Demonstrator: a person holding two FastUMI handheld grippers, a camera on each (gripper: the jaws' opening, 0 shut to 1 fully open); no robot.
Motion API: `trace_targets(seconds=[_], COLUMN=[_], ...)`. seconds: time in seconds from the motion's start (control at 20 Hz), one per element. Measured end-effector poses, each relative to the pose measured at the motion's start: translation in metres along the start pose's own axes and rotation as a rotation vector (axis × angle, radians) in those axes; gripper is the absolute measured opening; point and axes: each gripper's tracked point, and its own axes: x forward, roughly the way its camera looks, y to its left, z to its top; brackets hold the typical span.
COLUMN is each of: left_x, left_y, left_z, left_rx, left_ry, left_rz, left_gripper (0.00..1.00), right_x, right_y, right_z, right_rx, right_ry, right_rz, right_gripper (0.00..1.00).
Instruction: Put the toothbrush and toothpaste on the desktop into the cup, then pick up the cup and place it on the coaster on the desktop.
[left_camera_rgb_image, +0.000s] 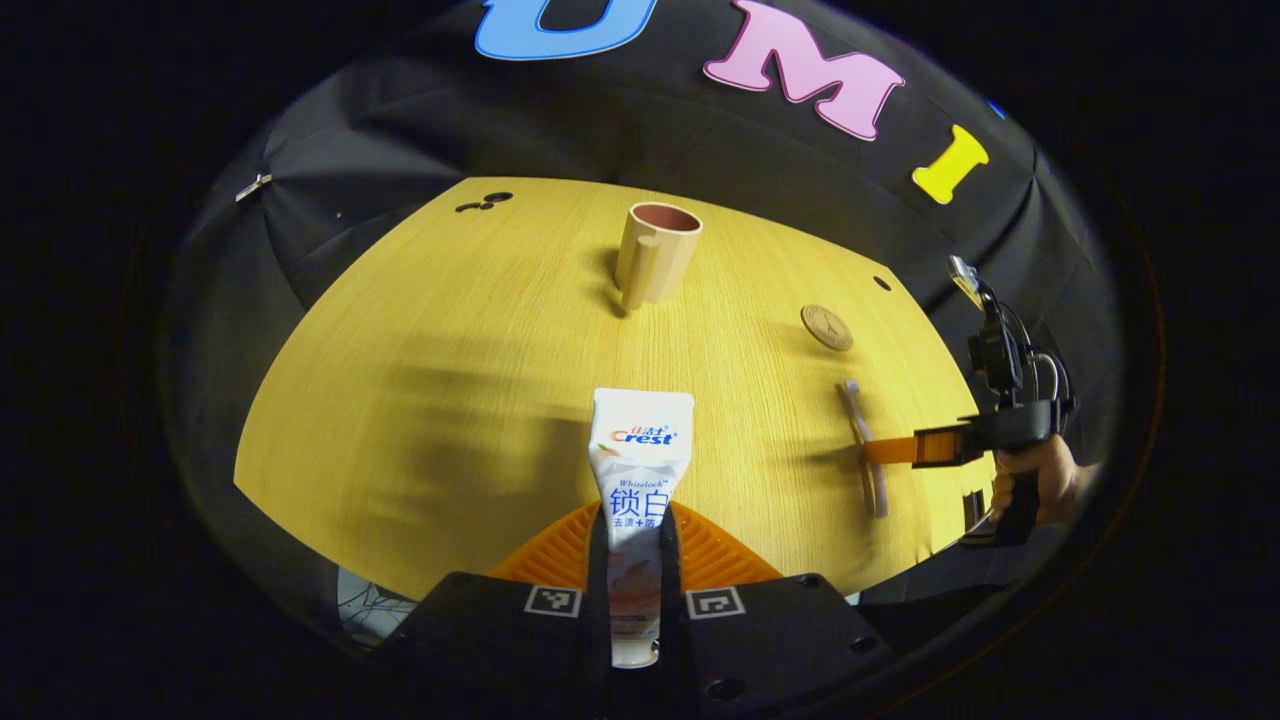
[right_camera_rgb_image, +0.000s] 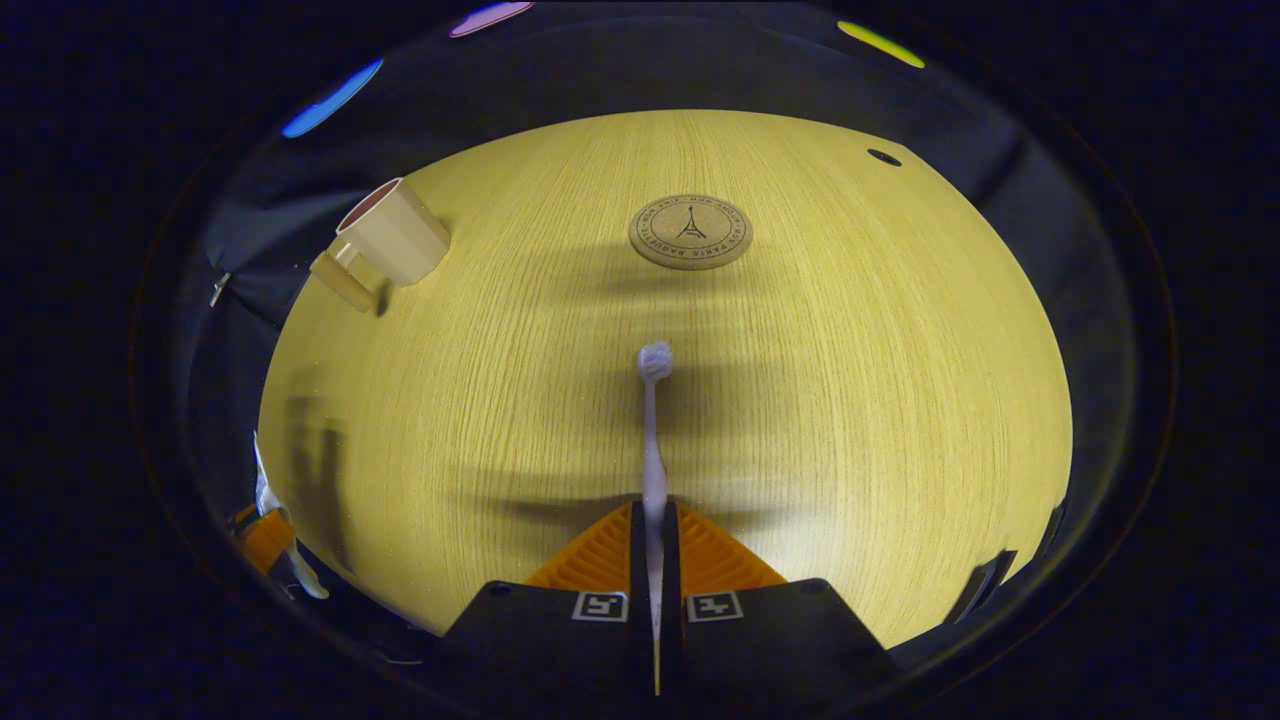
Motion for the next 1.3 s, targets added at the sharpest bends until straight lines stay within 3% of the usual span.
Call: trace_targets(seconds=[0.15, 0.55, 0.6, 0.7, 1.0, 1.3], left_x=[-0.004, 0.000, 0.002, 0.008, 0.045, 0.097], left_y=[0.008, -0.013, -0.018, -0.026, -0.047, -0.057], left_z=[0.031, 0.155, 0.173, 0.207, 0.284, 0.321], left_rx=[-0.011, -0.024, -0.022, -0.012, 0.010, -0.028], left_ry=[-0.055, -0.231, -0.254, -0.300, -0.418, -0.503], left_rz=[0.000, -0.098, -0.111, -0.131, -0.195, -0.282], left_gripper=[0.24, 0.23, 0.28, 0.23, 0.23, 0.23], right_x=[-0.011, -0.050, -0.054, -0.063, -0.083, -0.095], right_y=[-0.008, -0.012, -0.012, -0.011, -0.016, -0.032], right_z=[0.008, 0.030, 0.032, 0.036, 0.034, 0.023], right_rx=[0.024, 0.073, 0.080, 0.082, 0.115, 0.153], right_ry=[-0.019, -0.101, -0.111, -0.136, -0.154, -0.155], right_rz=[0.006, 0.056, 0.062, 0.071, 0.078, 0.062], right_gripper=[0.07, 0.06, 0.06, 0.06, 0.06, 0.06])
